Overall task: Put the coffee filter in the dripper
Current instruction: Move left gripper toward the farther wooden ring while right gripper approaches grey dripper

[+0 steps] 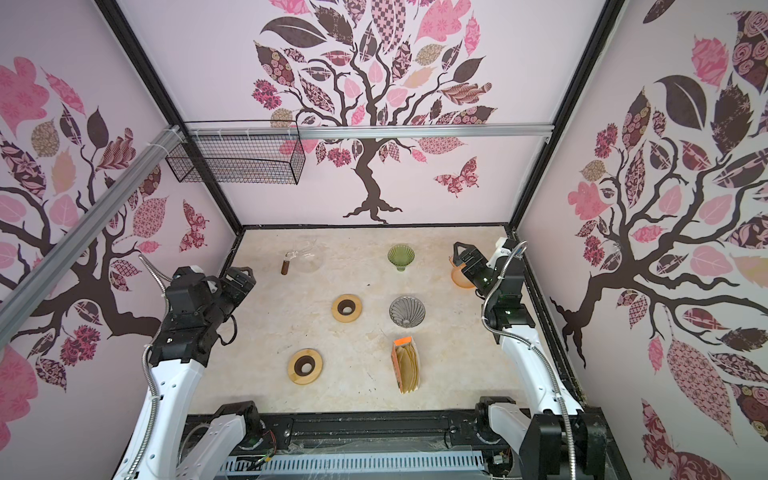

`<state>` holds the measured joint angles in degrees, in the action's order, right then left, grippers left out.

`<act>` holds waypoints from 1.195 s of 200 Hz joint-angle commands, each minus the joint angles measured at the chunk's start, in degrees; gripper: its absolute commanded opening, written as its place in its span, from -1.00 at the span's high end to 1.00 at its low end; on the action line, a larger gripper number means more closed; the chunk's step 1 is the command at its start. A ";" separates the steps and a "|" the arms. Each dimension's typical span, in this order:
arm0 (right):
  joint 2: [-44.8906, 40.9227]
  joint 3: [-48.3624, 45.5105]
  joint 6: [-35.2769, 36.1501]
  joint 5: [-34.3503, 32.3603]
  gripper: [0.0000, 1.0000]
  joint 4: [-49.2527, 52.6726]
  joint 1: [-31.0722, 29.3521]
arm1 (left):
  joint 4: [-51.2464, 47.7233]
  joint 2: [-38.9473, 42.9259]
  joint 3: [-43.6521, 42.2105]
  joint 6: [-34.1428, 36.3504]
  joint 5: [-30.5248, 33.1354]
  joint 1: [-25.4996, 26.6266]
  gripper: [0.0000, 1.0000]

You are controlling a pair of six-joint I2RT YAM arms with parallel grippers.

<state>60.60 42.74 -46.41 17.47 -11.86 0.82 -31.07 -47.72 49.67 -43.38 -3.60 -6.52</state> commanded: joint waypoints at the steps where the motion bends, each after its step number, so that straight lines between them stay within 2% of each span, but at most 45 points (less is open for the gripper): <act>1: -0.86 4.27 2.48 5.37 -1.00 4.78 -2.96 | -3.74 -0.99 2.79 4.03 -8.39 -0.34 -0.96; 29: 1.87 8.62 10.03 7.19 -1.00 12.34 -8.46 | -4.60 -2.63 2.55 7.90 -18.33 -0.33 -0.95; 54: 3.45 6.49 9.84 15.15 -1.00 7.62 -11.49 | -2.50 -3.74 -0.02 8.34 -26.30 -0.26 -0.92; 85: 4.26 5.52 15.54 14.31 -1.00 6.38 -20.67 | 0.98 -6.54 -3.23 6.83 -33.66 -0.11 -0.84; 124: 3.83 -2.06 11.53 21.31 -1.00 -7.58 -21.81 | 2.29 -11.68 -5.78 6.70 -34.65 1.75 -0.74; 164: 2.05 -6.72 9.82 19.47 -1.00 -14.32 -22.13 | 10.70 -17.62 -9.48 1.53 -32.06 8.55 -0.69; 190: 0.35 -8.55 10.62 17.26 -1.00 -15.30 -22.27 | 19.26 -22.75 -13.26 -3.63 -32.84 9.98 -0.63; 213: -1.13 -9.29 10.82 16.63 -1.00 -15.86 -22.44 | 23.48 -26.09 -14.68 -5.03 -31.38 11.31 -0.62; 239: -1.18 -9.97 10.58 16.00 -1.00 -16.26 -22.75 | 30.29 -30.05 -16.29 -8.05 -30.94 13.76 -0.52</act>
<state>60.75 32.60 -35.99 34.68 -25.12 -21.41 -11.05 -75.61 35.77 -47.77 -35.18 5.43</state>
